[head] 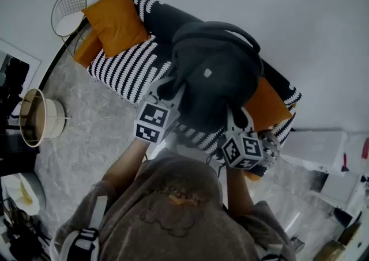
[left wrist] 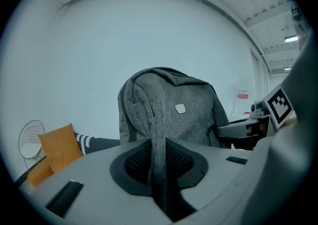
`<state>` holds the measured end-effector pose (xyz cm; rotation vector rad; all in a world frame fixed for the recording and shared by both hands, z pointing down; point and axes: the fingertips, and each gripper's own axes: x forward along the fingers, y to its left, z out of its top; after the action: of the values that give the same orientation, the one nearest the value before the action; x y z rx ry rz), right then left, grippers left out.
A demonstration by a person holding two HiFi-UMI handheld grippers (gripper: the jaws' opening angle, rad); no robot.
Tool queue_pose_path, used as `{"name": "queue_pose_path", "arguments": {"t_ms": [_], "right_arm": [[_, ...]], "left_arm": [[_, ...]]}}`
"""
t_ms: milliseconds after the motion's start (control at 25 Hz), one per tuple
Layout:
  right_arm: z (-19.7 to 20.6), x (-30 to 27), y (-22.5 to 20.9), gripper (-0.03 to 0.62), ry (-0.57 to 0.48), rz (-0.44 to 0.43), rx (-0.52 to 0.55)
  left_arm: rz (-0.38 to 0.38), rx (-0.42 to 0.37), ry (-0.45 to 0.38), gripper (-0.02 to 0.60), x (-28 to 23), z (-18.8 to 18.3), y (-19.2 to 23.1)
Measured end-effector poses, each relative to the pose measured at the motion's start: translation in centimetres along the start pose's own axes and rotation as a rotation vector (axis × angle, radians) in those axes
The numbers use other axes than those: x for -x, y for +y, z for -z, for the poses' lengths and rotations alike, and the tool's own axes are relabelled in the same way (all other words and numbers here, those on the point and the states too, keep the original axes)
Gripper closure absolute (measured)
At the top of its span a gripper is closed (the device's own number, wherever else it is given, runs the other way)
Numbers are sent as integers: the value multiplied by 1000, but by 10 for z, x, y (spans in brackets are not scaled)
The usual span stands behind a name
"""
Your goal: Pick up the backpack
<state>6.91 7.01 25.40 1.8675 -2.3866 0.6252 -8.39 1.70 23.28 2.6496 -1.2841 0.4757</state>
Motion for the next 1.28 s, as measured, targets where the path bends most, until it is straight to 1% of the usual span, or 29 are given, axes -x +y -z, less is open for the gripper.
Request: {"name": "queue_pose_path", "arguments": {"t_ms": [320, 480, 680, 880, 1080, 1280], "right_arm": [[33, 72, 67, 537, -41, 56, -10], [44, 108, 91, 537, -51, 64, -9], [57, 157, 104, 537, -57, 62, -12], [68, 190, 115, 537, -50, 67, -11], [79, 214, 120, 537, -45, 74, -11], [84, 226, 123, 537, -47, 76, -12]], "left_arm": [[66, -34, -2, 522, 90, 25, -14], [73, -36, -4, 522, 130, 34, -27], [80, -39, -13, 522, 170, 43, -57], [89, -38, -6, 522, 200, 54, -77], [105, -35, 10, 522, 221, 66, -95], [98, -39, -1, 522, 231, 69, -102]]}}
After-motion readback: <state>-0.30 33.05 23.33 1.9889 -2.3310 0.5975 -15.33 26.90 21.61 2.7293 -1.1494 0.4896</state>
